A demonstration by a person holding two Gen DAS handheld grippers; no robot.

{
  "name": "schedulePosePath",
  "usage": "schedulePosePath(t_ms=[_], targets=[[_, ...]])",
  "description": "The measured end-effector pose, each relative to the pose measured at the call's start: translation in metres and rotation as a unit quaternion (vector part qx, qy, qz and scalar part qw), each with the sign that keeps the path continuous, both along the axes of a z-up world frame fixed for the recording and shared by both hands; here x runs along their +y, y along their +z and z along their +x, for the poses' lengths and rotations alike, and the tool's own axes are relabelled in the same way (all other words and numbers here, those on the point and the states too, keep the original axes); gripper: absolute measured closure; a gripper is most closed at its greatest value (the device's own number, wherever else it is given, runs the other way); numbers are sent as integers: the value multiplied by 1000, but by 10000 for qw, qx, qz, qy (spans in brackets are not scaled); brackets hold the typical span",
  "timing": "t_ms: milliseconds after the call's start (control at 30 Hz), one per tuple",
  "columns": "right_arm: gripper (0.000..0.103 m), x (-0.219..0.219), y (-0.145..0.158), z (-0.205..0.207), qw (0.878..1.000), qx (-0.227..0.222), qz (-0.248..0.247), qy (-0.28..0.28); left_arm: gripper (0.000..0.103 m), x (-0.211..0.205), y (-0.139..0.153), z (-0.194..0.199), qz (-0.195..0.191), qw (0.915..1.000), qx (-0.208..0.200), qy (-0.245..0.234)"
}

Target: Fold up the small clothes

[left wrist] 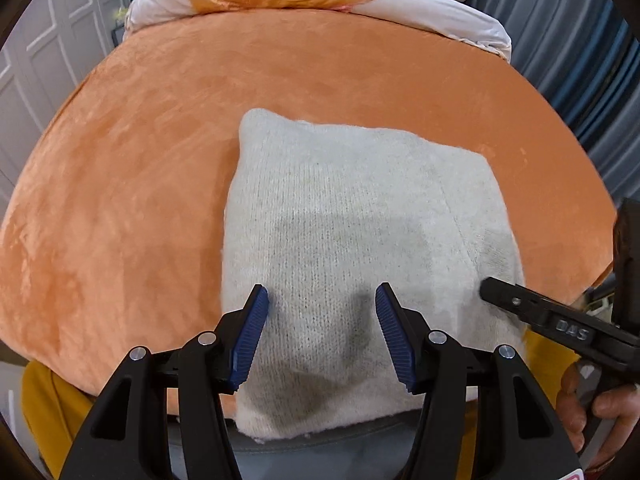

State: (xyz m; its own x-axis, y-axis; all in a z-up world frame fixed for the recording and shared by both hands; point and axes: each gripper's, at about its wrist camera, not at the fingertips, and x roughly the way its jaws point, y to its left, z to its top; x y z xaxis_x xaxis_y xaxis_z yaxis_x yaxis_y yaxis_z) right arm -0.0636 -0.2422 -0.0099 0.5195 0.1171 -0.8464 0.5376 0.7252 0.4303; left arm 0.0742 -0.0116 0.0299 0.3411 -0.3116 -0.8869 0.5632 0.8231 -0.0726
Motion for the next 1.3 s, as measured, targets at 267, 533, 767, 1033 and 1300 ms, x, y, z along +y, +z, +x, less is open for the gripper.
schedulePosePath(t_ms=[267,533,767,1033,1300], targets=[[101,-6,82,-20,9912,-1089,-740,-148,46,-8,3,-6,75,9998,-167,-29],[99,2,16,-4,9965,47,-839,31,44,-21,-9,-11,483,9980,-376,-125],[97,21,58,-19,9929,-314,-1124,246,42,-26,-13,-12,563,9974,-437,-112],[98,32,7,-6,9904,468,-1199,511,39,-30,-17,-15,714,9958,-540,-183],[63,-5,35,-18,9968,-115,-784,-67,38,-9,0,3,50,9996,48,261]])
